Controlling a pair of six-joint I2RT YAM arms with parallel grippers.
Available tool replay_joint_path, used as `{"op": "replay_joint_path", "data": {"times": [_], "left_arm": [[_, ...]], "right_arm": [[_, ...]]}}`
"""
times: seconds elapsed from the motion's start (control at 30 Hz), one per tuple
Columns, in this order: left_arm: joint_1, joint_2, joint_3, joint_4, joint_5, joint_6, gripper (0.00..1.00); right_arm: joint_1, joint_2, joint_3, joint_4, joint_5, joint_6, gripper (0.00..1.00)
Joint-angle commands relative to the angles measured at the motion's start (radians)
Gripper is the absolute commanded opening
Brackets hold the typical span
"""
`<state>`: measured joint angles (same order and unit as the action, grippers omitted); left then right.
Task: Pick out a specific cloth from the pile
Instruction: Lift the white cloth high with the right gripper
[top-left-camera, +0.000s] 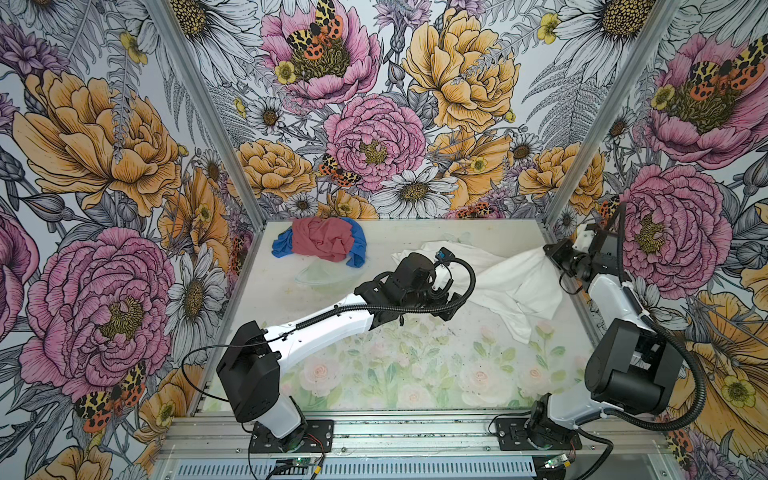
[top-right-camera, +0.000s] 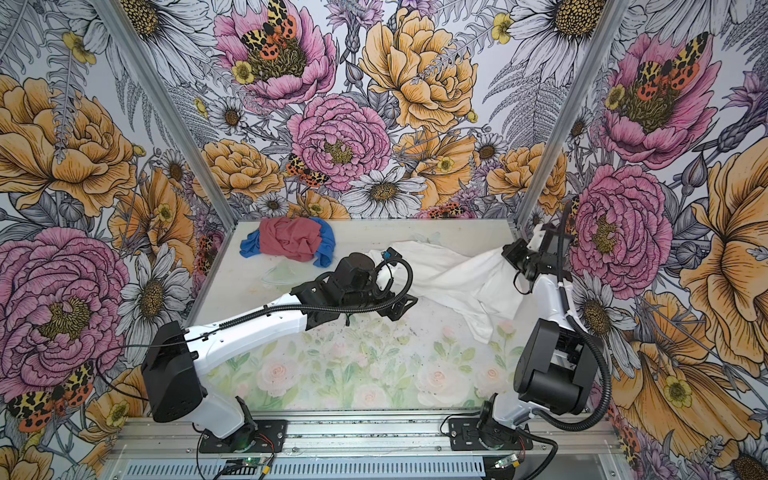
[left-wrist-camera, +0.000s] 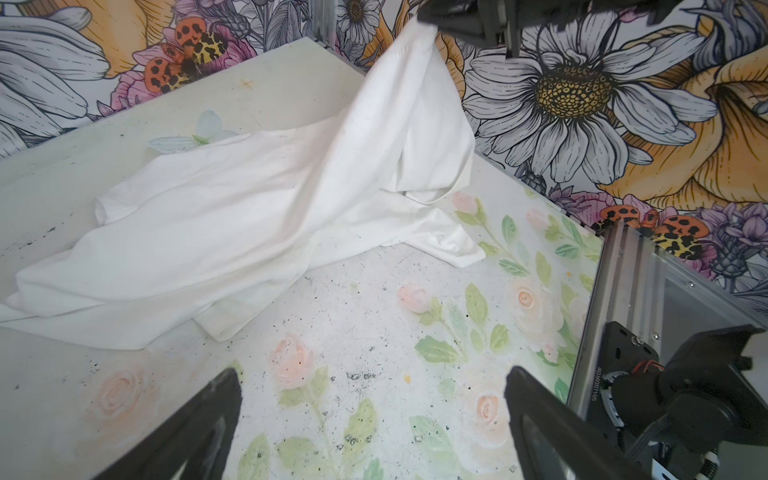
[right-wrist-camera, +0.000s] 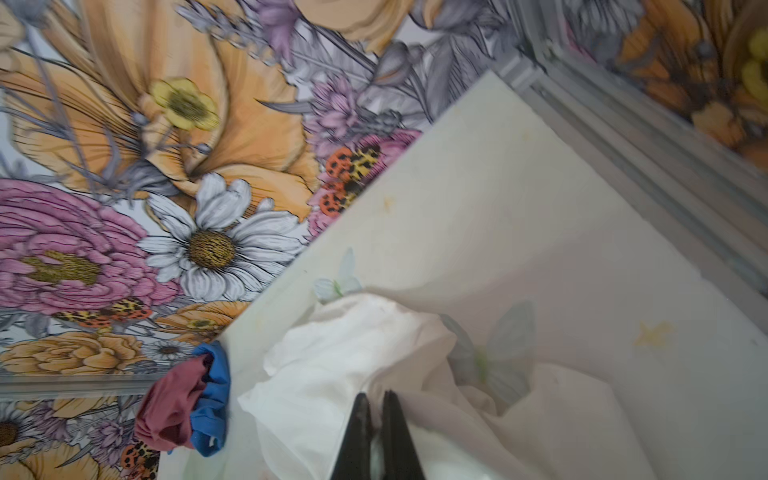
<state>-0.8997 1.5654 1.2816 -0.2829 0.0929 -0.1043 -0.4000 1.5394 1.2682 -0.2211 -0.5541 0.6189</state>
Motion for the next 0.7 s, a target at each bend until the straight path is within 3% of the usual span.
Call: {"op": "replay_joint_path", "data": {"times": [0.0, 0.23, 0.37, 0.43, 0.5, 0.6, 0.67], "left_arm": [[0.049, -0.054, 0.019, 0.037, -0.016, 0.022, 0.99], [0.103, -0.087, 0.005, 0.049, -0.023, 0.034, 0.99], [0.107, -0.107, -0.036, 0.082, -0.028, 0.032, 0.99], [0.106, -0.115, -0.051, 0.093, -0.036, 0.030, 0.99], [0.107, -0.127, -0.071, 0.104, -0.041, 0.028, 0.99], [0.111, -0.142, -0.096, 0.124, -0.041, 0.022, 0.99], [0.114, -0.147, -0.104, 0.124, -0.040, 0.020, 0.99]], "right_arm": [[0.024, 0.049, 0.279, 0.069, -0.064, 0.122, 0.00], [0.040, 0.332, 0.923, 0.062, -0.005, 0.270, 0.00], [0.056, 0.626, 1.514, -0.031, -0.012, 0.424, 0.00], [0.064, 0.722, 1.703, -0.031, 0.022, 0.501, 0.00], [0.077, 0.712, 1.692, -0.016, 0.056, 0.513, 0.00], [0.119, 0.622, 1.519, 0.044, 0.068, 0.452, 0.00], [0.152, 0.623, 1.519, 0.048, 0.058, 0.440, 0.00]]}}
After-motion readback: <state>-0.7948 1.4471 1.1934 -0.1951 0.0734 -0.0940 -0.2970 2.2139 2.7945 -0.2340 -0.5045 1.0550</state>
